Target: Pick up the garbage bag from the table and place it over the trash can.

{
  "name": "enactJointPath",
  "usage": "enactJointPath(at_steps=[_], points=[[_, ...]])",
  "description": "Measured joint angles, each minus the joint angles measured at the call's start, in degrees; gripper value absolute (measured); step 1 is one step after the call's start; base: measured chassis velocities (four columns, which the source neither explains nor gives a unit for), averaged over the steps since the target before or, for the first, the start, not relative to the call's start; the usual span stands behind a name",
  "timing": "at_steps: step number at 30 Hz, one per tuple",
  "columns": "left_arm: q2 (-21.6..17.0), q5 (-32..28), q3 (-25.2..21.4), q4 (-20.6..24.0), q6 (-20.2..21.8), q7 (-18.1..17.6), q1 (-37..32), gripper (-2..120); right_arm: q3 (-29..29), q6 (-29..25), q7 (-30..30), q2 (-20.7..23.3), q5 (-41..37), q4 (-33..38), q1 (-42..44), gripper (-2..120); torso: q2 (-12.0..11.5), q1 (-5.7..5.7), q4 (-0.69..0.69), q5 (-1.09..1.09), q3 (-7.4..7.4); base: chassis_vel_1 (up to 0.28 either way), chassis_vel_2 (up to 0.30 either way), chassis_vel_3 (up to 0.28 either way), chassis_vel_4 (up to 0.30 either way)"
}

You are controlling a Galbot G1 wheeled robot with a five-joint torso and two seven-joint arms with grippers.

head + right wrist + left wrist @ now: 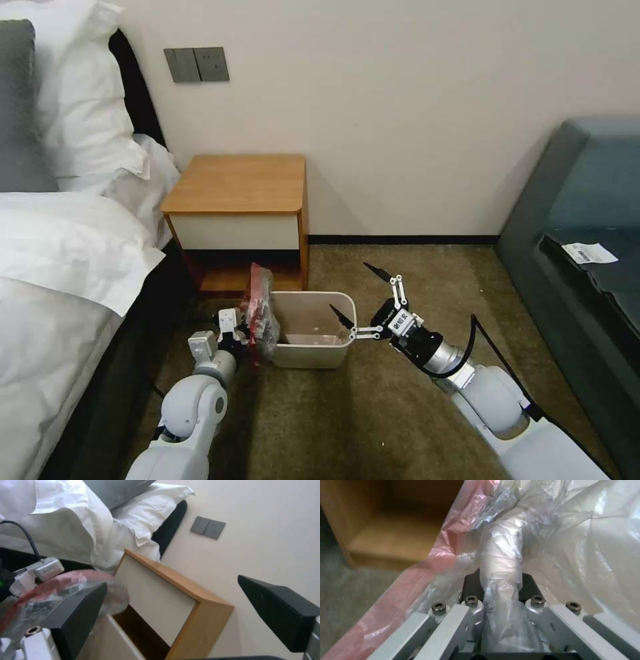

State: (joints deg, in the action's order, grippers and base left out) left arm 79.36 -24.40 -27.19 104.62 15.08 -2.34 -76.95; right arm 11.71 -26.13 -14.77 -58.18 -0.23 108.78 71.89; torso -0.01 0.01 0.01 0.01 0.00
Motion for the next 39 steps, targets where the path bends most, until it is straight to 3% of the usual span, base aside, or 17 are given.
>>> enactJointPath(at_steps=[5,7,11,18,23,30,39], points=[[0.8,1.8,0.1,-0.6,-6.1,0.1,-0.6,11,-1.5,1.9,2.4,-0.8,-2.3,0.2,-0.1,100,0.0,0.0,0.0,-0.01,0.0,0.0,0.0,0.0,0.0],[1.2,2.9,0.1,-0.7,-10.0,0.3,-1.2,11,-2.6,3.9,5.4,-1.8,-4.2,0.5,-0.5,100,0.0,0.0,0.0,-0.01,0.0,0.0,0.0,0.0,0.0],[1.6,4.8,-0.1,-0.4,-13.7,0.5,-2.0,11,-4.7,6.5,9.5,-3.4,-6.0,0.6,-2.2,100,0.0,-0.01,-0.01,0.0,0.0,0.0,0.0,0.0,0.0],[2.8,10.5,-0.2,0.7,-17.2,0.6,-2.5,11,-10.4,12.7,15.6,-6.5,-15.6,1.8,-6.0,100,0.0,-0.01,-0.01,0.0,0.0,0.0,0.0,0.0,0.0],[3.2,14.7,-0.2,-1.0,-19.4,1.2,-2.1,11,-15.1,17.6,19.1,-7.6,-22.5,3.0,-9.4,100,0.0,-0.01,-0.01,0.0,0.0,0.0,0.0,0.0,0.0],[3.4,20.6,-1.0,-3.5,-22.5,1.4,-1.5,11,-25.6,33.2,29.6,-7.9,-40.4,7.4,-17.6,100,0.0,-0.01,-0.01,0.01,0.0,0.0,0.0,0.0,0.0],[4.4,28.6,-2.3,-5.4,-24.8,0.4,-0.9,11,-32.8,39.0,38.6,-12.6,-44.2,3.1,-26.8,100,0.0,-0.01,-0.01,0.01,0.0,0.0,0.0,0.0,0.0]])
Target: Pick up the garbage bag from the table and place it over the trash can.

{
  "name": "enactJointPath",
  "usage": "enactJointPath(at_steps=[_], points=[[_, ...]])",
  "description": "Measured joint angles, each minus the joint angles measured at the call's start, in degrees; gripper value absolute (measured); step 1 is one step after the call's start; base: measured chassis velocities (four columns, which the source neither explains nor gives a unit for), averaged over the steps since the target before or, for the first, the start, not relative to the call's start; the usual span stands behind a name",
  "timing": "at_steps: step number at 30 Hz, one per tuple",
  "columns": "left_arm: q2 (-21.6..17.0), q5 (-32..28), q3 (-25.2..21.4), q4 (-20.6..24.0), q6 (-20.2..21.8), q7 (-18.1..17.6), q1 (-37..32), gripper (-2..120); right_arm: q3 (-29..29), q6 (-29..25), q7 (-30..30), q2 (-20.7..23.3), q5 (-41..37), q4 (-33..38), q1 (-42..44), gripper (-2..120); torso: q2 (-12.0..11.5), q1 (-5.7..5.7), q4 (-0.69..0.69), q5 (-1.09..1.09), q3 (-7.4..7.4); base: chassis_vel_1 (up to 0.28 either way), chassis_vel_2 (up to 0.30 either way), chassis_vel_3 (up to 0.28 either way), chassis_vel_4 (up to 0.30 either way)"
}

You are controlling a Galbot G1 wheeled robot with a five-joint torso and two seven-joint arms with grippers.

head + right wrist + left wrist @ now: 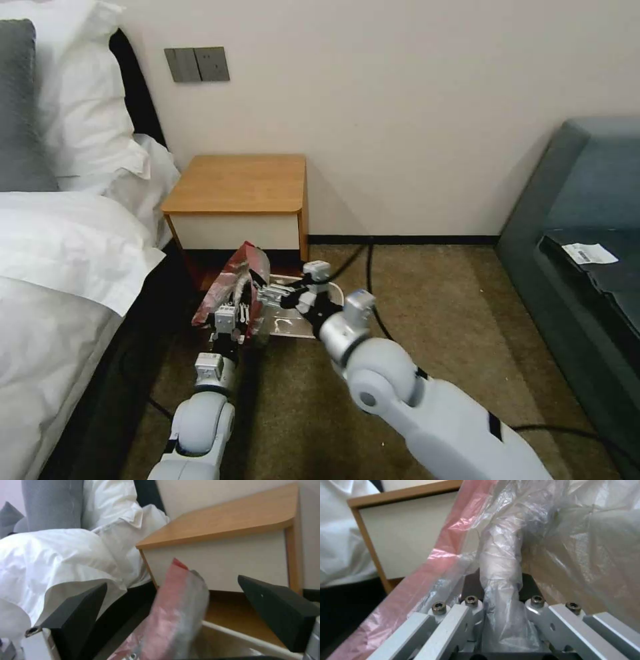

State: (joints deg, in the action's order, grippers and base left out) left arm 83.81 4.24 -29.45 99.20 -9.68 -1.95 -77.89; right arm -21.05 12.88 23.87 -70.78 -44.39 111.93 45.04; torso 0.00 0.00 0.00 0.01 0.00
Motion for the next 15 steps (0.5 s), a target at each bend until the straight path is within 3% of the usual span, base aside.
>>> enactJointPath(at_steps=[11,15], points=[[0.9,5.9,-0.4,-1.2,-3.0,-1.1,0.3,11,-3.8,2.7,4.7,-2.9,-0.3,-6.7,-5.6,100,0.0,0.0,0.0,-0.01,0.0,0.0,0.0,0.0,0.0],[1.1,6.7,-0.4,-1.2,-3.3,-1.2,0.3,11,-4.2,3.3,5.6,-3.4,-0.4,-8.3,-6.4,93,0.0,0.0,0.0,-0.01,0.0,0.0,0.0,0.0,0.0]])
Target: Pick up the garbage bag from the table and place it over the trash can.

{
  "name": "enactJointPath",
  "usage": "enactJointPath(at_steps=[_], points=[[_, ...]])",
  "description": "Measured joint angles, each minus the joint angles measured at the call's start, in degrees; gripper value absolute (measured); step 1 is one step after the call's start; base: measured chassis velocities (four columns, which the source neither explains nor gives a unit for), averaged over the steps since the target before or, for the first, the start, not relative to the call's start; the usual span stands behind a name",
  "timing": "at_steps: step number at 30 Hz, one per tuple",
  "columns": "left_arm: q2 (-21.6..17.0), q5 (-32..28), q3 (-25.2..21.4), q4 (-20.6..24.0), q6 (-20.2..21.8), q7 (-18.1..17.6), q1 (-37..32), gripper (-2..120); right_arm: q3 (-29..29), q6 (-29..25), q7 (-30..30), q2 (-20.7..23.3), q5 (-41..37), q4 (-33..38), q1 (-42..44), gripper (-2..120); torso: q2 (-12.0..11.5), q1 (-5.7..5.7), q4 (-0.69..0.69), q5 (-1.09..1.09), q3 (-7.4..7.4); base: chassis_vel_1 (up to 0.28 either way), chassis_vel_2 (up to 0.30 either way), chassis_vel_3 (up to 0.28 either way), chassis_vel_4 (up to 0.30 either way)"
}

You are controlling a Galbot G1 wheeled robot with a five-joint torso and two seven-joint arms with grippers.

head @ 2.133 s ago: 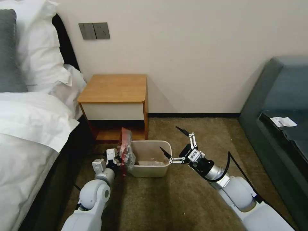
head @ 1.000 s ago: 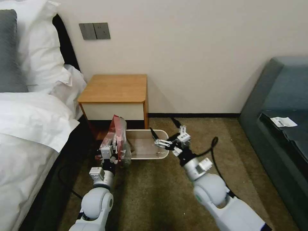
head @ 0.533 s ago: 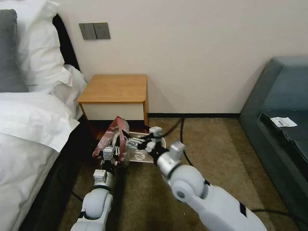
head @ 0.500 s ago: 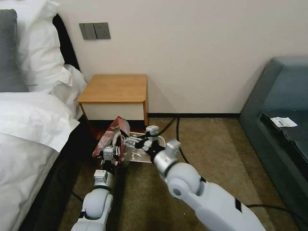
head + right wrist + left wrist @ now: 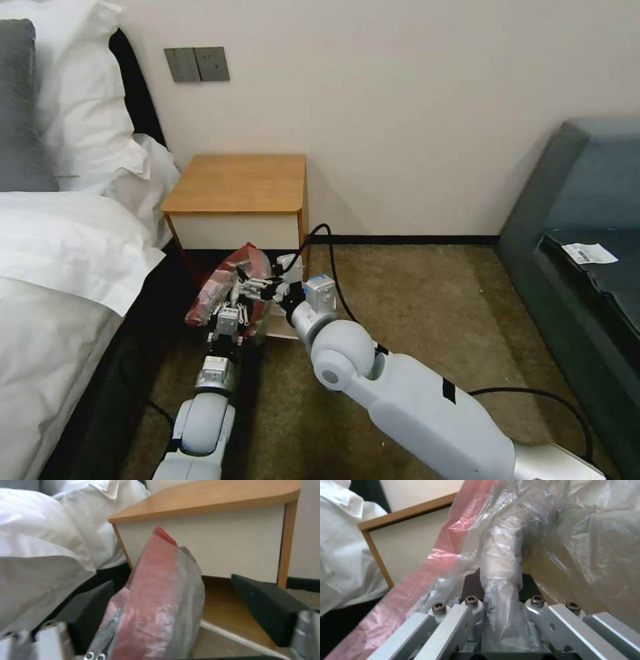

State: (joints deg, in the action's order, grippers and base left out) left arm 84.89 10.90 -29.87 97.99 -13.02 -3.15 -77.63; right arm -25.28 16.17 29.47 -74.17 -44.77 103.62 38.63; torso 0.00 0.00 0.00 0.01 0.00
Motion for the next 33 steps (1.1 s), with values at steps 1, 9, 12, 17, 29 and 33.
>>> enactJointPath(at_steps=[1,9,12,17,29,33], points=[[0.0,0.2,0.0,0.0,-0.1,-0.1,0.0,11,-0.1,0.1,0.3,-0.3,0.1,-0.6,-0.1,86,0.0,0.0,0.01,-0.01,0.0,0.0,0.0,0.0,0.0],[0.1,1.3,-0.5,-0.2,-0.5,-0.4,-0.1,11,-0.4,-0.1,0.4,-0.5,1.0,-1.1,0.0,57,0.0,0.0,0.0,-0.01,0.0,0.0,0.0,0.0,0.0],[0.1,1.5,-0.6,-0.1,-0.5,-0.4,-0.1,11,-0.4,-0.3,0.4,-0.3,1.4,-1.1,0.0,50,0.0,0.0,0.0,0.0,0.0,0.0,0.0,0.0,0.0],[0.3,1.5,-0.6,0.0,-0.5,-0.7,-0.2,11,-0.3,-0.6,0.3,-0.3,1.8,-1.1,0.1,31,0.0,0.0,0.0,-0.01,0.0,0.0,0.0,0.0,0.0],[0.4,0.0,-0.8,0.6,-0.2,-0.9,-0.2,11,0.5,-1.6,-0.7,0.1,3.7,-1.6,0.7,0,0.0,0.0,0.0,-0.01,0.0,0.0,0.0,0.0,0.0],[0.3,-1.4,-0.9,1.5,0.0,-0.9,-0.6,11,1.1,-1.9,-1.1,0.3,4.6,-1.8,0.7,0,0.0,0.0,0.0,0.0,0.0,0.0,0.0,0.0,0.0]])
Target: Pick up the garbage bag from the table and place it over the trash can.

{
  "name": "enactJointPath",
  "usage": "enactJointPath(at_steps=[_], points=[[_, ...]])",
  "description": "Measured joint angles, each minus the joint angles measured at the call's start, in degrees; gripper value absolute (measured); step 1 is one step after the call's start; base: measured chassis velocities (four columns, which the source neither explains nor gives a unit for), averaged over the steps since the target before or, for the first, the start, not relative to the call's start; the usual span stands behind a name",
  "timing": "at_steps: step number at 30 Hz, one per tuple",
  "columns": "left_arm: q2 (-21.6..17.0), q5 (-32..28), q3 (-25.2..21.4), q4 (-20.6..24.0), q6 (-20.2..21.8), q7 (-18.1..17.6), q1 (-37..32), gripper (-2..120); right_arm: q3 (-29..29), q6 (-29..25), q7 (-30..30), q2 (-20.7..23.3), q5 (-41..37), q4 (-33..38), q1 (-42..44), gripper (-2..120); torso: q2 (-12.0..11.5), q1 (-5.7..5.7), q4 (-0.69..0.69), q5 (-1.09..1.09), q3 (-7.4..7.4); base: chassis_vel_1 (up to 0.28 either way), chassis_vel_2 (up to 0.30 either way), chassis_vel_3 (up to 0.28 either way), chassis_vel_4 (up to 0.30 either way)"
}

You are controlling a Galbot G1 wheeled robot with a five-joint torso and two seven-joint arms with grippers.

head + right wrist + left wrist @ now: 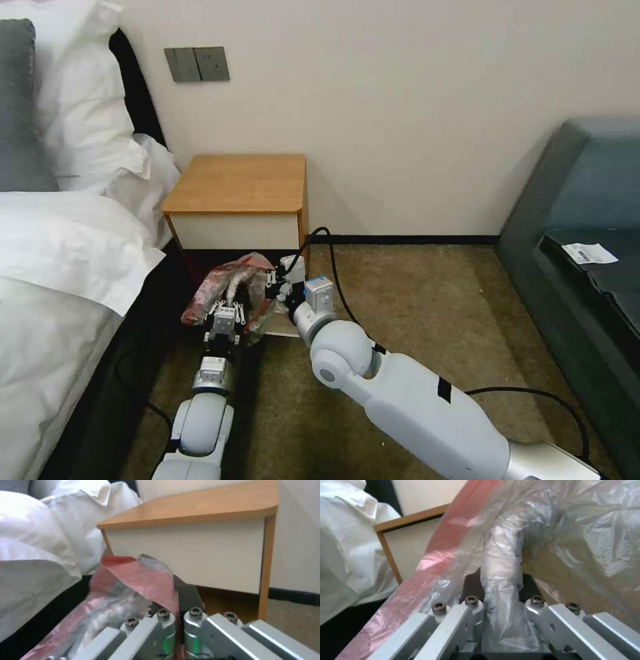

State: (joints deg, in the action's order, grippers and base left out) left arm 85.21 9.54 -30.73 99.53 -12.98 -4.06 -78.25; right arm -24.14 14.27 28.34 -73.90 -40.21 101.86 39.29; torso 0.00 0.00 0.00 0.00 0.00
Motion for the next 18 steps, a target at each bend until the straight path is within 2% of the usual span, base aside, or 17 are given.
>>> enactJointPath(at_steps=[6,18], points=[[-0.2,-2.0,-0.2,2.4,0.1,0.5,-1.2,11,1.1,-0.3,-0.6,0.9,1.1,-0.1,0.5,0,0.0,0.0,0.0,0.0,0.0,0.0,0.0,0.0,0.0],[-0.5,-5.1,-0.7,9.1,-0.1,1.2,-6.7,11,4.5,-0.8,-2.1,5.9,2.1,2.5,2.3,0,0.0,0.0,0.0,-0.01,0.0,0.0,0.0,0.0,0.0]])
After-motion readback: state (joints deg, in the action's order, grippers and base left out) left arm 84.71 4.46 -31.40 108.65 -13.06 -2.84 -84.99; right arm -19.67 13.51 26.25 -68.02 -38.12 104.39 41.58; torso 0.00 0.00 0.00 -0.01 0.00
